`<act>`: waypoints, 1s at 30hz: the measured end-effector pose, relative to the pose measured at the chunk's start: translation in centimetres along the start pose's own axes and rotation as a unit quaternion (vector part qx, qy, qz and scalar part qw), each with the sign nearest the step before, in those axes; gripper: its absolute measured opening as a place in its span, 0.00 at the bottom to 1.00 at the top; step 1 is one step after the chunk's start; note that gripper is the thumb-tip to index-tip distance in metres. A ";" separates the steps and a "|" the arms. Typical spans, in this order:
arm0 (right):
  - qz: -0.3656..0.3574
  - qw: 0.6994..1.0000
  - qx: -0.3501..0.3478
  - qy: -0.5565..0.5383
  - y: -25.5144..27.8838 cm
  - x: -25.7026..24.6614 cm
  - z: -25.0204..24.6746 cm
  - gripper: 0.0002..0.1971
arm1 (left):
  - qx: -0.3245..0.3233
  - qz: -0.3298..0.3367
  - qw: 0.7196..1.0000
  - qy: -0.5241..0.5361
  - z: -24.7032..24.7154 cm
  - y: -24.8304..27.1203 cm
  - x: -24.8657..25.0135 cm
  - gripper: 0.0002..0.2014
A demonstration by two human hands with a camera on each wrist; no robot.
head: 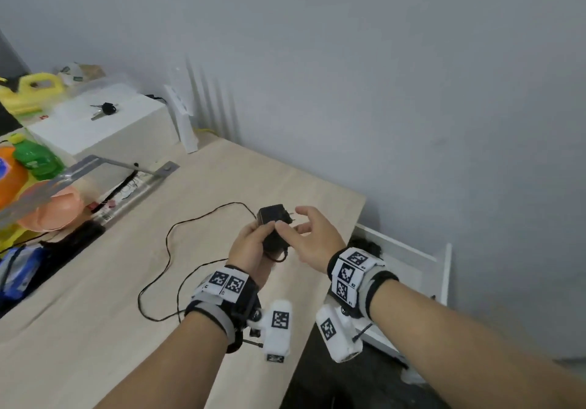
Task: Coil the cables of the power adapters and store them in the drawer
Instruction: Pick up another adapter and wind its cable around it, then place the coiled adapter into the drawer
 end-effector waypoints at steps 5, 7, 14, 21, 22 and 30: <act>0.032 0.998 0.013 0.060 0.5 4.7 -5.6 0.36 | -0.096 -0.072 0.993 -0.003 7.1 -0.8 -4.7 0.17; 0.045 0.996 0.026 0.078 0.5 6.2 -7.5 0.34 | -0.115 -0.092 0.988 -0.043 8.8 -1.0 -6.3 0.17; 0.124 0.977 0.040 0.167 -0.9 14.2 -14.6 0.32 | -0.066 -0.062 0.932 -0.350 12.9 -4.0 -12.1 0.10; 0.215 0.952 0.034 0.214 -3.4 21.8 -18.2 0.33 | -0.010 0.101 0.755 -0.647 14.2 -4.9 -13.7 0.16; 0.227 0.949 0.039 0.216 -3.8 22.6 -18.4 0.31 | -0.010 0.117 0.735 -0.668 14.5 -5.0 -13.8 0.18; 0.279 0.928 0.096 0.228 -8.4 27.5 -20.1 0.28 | -0.048 0.211 0.570 -0.793 18.2 -7.8 -16.2 0.25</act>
Point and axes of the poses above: each hand's wrist, its own y-axis away from the middle knuckle, its own z-axis out of the palm, x = y × z, the point moved 4 cm from there along -y, towards the middle knuckle, and after that the axes turned 12 degrees about -y, right-handed, at the moved point
